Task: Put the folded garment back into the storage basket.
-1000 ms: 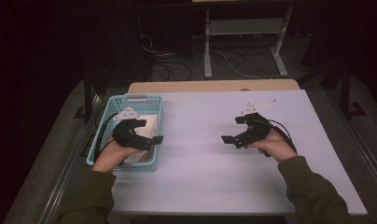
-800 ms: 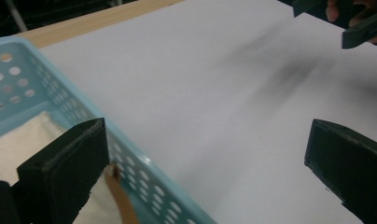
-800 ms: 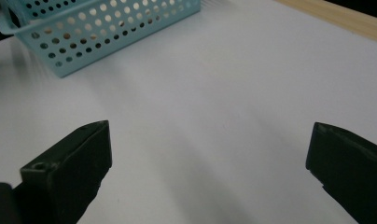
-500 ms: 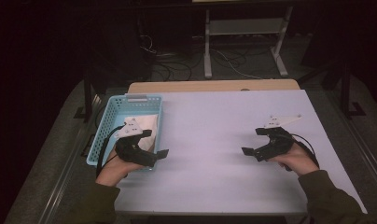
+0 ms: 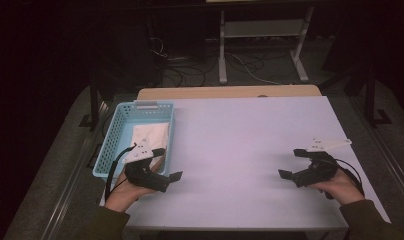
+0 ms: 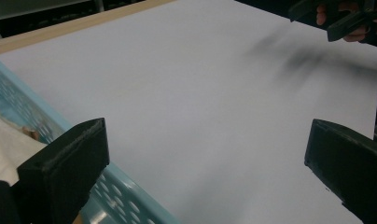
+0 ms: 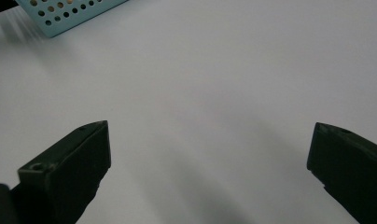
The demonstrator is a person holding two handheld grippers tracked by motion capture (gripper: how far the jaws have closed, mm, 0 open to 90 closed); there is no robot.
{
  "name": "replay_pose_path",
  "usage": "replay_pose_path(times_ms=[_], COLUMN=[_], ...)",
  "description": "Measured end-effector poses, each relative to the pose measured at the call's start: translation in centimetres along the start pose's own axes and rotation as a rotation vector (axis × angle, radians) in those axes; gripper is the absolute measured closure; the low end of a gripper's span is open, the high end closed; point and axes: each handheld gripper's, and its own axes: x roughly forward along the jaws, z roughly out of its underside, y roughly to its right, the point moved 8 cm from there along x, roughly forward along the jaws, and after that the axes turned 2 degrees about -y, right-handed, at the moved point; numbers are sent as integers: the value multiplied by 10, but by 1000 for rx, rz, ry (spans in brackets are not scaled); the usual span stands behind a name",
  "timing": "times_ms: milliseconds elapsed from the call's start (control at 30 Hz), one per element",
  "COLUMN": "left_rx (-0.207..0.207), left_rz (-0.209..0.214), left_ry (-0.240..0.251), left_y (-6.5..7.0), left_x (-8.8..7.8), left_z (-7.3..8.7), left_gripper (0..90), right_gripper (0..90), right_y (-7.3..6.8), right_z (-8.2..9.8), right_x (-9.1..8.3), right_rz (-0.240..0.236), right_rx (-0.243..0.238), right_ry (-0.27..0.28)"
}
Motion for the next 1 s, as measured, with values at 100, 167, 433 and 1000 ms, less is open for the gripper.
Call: replay_pose_path(times_ms=[100,167,433,1000], left_rx=[0,3,-15,-18], left_rz=[1,5,15,23], left_ry=[-6,-8,-19,-36], left_y=[0,-1,-4,-5], left_x=[2,3,8,11], left_z=[2,2,5,6], left_gripper=[0,0,0,0], right_gripper=[0,0,0,0], right_y=[1,1,-4,-4], right_z=[8,13,30,32], right_x=[-6,-9,-14,-15], right_rz=[10,9,11,13], right_rx=[8,4,-44,-57], right_ry=[6,14,3,-3])
